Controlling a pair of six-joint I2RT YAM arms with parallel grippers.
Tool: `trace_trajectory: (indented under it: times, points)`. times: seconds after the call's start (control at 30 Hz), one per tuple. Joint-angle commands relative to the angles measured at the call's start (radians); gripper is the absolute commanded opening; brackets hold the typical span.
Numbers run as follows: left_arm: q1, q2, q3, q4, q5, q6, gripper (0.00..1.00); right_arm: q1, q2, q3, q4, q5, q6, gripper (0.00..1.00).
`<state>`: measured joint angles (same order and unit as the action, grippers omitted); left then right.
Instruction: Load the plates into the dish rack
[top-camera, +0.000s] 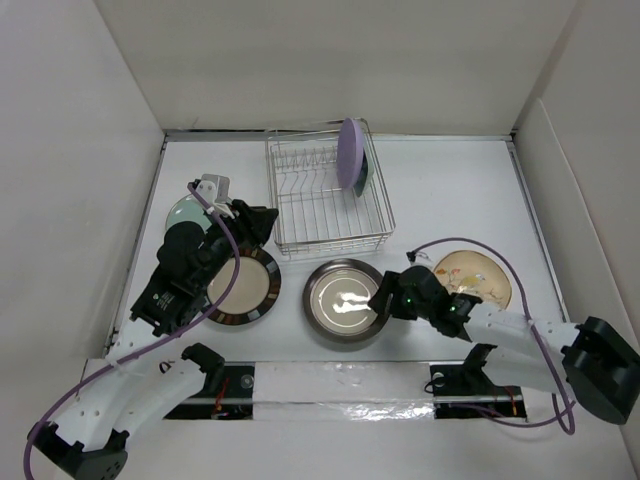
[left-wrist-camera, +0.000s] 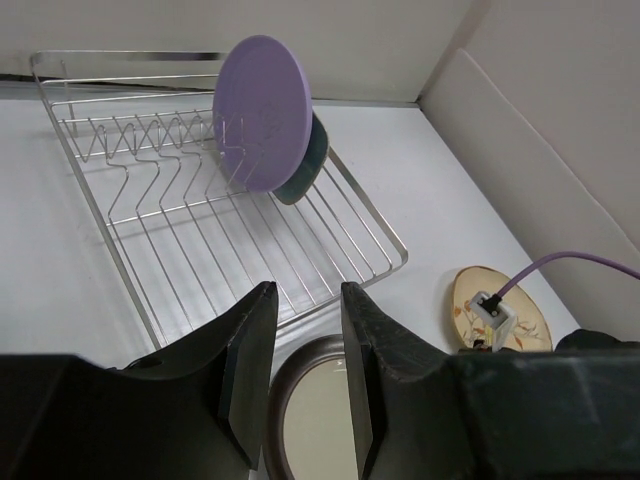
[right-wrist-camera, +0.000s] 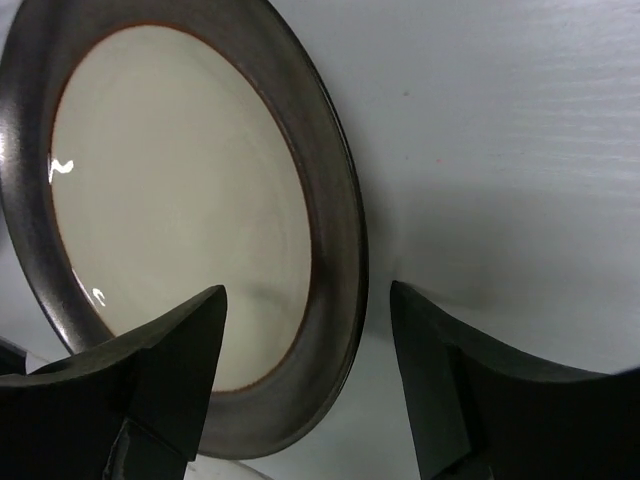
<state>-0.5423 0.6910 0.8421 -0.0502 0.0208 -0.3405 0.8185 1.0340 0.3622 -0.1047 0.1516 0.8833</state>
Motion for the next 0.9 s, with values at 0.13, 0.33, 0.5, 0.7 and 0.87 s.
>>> trace_trajectory:
  times: [0.13,0.33,0.5,0.7,0.87]
  points:
    - [-0.004,-0.007,0.005,0.03,-0.012,0.015,0.29,-0.005,0.104,-0.092,0.321,-0.081,0.121,0.62]
    - [-0.004,-0.005,0.008,0.029,-0.012,0.015,0.29,-0.015,0.135,-0.222,0.51,-0.092,0.233,0.35]
    - [-0.004,-0.011,0.006,0.029,-0.012,0.015,0.29,-0.004,0.082,-0.266,0.517,-0.08,0.267,0.07]
    - [-0.004,-0.011,0.008,0.029,-0.012,0.015,0.29,0.096,-0.17,-0.223,0.259,0.012,0.254,0.0]
    - [-0.004,-0.01,0.008,0.027,-0.012,0.015,0.29,0.116,-0.49,-0.051,-0.013,0.028,0.129,0.0]
